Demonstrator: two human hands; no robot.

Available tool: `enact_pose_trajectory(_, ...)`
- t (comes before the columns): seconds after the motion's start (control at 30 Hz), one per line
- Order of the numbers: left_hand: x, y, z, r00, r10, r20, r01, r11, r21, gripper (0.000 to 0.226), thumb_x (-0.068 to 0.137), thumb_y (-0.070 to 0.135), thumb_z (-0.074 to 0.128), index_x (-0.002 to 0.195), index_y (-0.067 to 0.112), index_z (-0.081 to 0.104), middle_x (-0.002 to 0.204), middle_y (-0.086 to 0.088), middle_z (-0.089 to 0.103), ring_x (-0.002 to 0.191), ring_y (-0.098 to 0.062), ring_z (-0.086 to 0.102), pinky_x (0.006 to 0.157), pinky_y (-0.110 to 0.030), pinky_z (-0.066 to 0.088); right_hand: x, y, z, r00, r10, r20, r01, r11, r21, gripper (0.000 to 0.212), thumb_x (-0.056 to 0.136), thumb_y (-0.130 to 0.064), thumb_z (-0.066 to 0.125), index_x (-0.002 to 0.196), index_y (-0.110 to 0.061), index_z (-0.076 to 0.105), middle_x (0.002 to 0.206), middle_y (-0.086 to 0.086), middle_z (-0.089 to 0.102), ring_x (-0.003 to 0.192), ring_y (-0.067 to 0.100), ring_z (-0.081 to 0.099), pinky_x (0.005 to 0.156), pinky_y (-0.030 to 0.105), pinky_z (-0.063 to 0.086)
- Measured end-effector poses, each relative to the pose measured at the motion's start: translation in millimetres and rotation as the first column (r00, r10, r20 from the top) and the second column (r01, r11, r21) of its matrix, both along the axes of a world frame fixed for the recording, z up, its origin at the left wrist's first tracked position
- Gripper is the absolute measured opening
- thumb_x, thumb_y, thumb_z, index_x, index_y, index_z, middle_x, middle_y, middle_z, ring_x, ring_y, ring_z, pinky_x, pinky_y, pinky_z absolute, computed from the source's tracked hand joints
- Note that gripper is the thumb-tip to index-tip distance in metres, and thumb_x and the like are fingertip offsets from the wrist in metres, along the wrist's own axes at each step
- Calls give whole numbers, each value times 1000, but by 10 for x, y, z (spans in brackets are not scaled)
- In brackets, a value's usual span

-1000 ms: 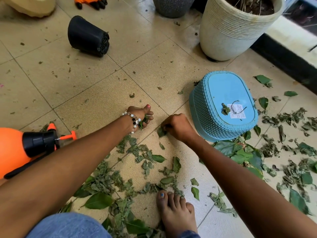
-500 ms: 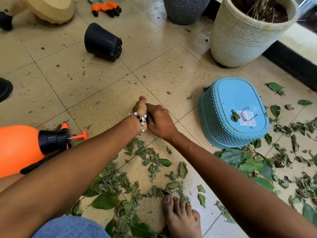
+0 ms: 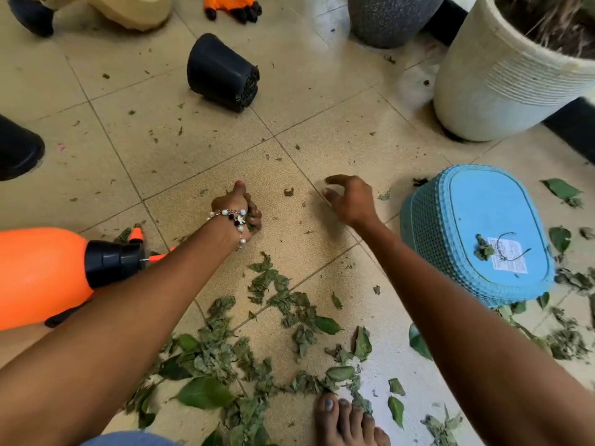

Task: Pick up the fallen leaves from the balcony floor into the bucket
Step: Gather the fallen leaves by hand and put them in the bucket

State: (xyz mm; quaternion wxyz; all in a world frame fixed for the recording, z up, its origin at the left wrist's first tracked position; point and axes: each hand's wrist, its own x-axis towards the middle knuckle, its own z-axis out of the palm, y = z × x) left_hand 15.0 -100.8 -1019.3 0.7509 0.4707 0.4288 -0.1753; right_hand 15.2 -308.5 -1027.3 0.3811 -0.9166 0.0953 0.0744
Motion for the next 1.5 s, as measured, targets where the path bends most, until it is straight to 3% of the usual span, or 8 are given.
enact_pose_trajectory(0.3,1,220,-112,996,-37,-77,44,995,93,47,99,43,46,62,16,39,39,3,35,27,-10,27,35,-10,22,71,536,-287,902,420,-95,-422,820,-387,62,99,-37,49,152,-18,23,157,23,12,145,43,10,119,49,16)
enact_pose_trajectory(0.6,-64,191,-135,979,-196,-46,201,974,110,43,95,44,56,64,16,44,50,1,43,32,-10,31,35,-14,23,-287,530,-364,697,703,143,-526,636,-565,28,99,-12,41,93,4,63,101,17,58,97,30,53,71,35,48)
enact_pose_trajectory(0.77,-167,50,-107,948,-317,-16,317,942,112,36,97,34,57,73,7,58,56,-6,61,30,-8,39,34,-12,25,-364,490,-233,790,563,242,-442,797,-412,10,81,6,62,86,2,69,85,18,67,83,34,62,69,42,55)
enact_pose_trajectory(0.83,-203,-24,-81,923,-384,-29,385,915,118,34,97,31,57,86,0,63,73,-16,68,30,-7,41,34,-13,27,-372,510,-80,939,218,265,-208,976,-65,15,81,7,63,89,-2,72,86,11,72,78,24,67,73,38,57)
enact_pose_trajectory(0.97,-245,-199,32,893,-450,7,450,893,11,37,96,36,58,96,-1,61,91,-21,69,34,-7,37,35,-13,29,-394,555,231,989,-137,60,94,882,462,13,82,7,66,90,-2,70,81,9,70,68,13,69,63,30,59)
enact_pose_trajectory(1.13,-211,-296,172,938,-332,97,339,939,-61,27,95,32,60,87,7,54,54,-3,53,36,-8,40,35,-13,30,-573,574,294,968,70,241,-105,985,136,26,89,-5,64,113,-11,68,98,5,75,92,15,71,87,34,55)
enact_pose_trajectory(1.37,-151,-98,246,968,-222,120,225,974,-13,30,98,28,55,83,3,58,53,0,50,35,-6,39,36,-13,31,-779,761,219,989,7,148,-56,941,332,47,93,-8,58,139,-12,48,130,3,62,118,15,57,102,33,46)
enact_pose_trajectory(1.5,-156,162,236,993,-102,57,105,993,-58,40,99,41,48,72,12,52,47,5,42,32,-5,35,36,-11,28,-1021,787,25,781,611,131,-608,791,-69,56,94,-38,50,140,-8,46,126,22,58,115,33,56,103,48,43)
